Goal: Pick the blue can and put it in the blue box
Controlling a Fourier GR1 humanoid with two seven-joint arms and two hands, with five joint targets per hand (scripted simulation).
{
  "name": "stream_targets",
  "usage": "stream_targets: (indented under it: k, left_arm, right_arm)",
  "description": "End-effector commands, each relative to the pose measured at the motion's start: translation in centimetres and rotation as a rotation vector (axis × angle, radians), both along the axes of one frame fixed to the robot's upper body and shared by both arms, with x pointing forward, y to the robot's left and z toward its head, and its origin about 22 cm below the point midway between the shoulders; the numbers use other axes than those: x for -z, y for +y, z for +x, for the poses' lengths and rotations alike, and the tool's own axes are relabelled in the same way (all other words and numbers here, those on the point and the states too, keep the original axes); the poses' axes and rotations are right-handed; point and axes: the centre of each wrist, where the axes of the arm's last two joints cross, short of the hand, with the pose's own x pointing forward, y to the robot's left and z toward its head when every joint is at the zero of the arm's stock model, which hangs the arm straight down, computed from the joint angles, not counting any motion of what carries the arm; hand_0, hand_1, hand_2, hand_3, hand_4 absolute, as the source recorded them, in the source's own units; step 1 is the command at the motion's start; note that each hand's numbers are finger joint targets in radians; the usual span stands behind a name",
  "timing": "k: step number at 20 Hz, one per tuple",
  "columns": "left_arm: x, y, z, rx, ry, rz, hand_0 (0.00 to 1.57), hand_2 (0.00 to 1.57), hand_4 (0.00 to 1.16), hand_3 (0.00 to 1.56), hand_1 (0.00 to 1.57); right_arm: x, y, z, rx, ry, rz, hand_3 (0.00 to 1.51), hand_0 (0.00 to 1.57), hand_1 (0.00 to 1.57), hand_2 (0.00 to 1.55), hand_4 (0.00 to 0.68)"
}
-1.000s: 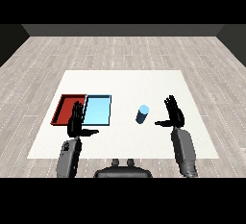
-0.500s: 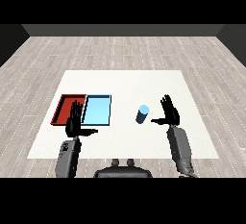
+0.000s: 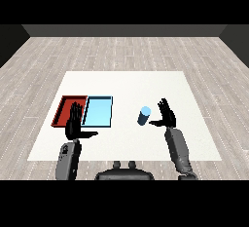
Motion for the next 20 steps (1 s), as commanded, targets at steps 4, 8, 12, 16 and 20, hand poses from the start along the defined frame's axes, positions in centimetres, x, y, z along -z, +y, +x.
stream_targets:
  k: [4,8,12,16,20]
  left_arm:
    - [-1.0,0.7,-0.4,-0.009,0.002,-0.007,0.00,0.00,0.00,0.00,0.00]
    - [0.1,0.6,-0.8,-0.010,-0.011,0.017,0.00,0.00,0.00,0.00,0.00]
    - [0.9,-2.1,1.1,-0.018,-0.010,0.020,0.00,0.00,0.00,0.00,0.00]
    - [0.3,0.4,0.2,-0.008,-0.022,0.016,0.00,0.00,0.00,0.00,0.00]
    - [-0.7,-1.1,-0.6,-0.010,-0.013,-0.011,0.00,0.00,0.00,0.00,0.00]
  right_arm:
    - [1.3,2.1,0.6,-0.012,0.044,0.023,0.00,0.00,0.00,0.00,0.000]
    - [2.4,0.9,-0.3,-0.021,0.034,0.016,0.00,0.00,0.00,0.00,0.000]
    - [2.2,3.9,-0.2,-0.041,0.051,0.047,0.00,0.00,0.00,0.00,0.000]
    - [3.8,4.5,1.2,-0.043,0.062,0.020,0.00,0.00,0.00,0.00,0.000]
    - [3.0,2.2,1.0,-0.052,0.053,0.033,0.00,0.00,0.00,0.00,0.000]
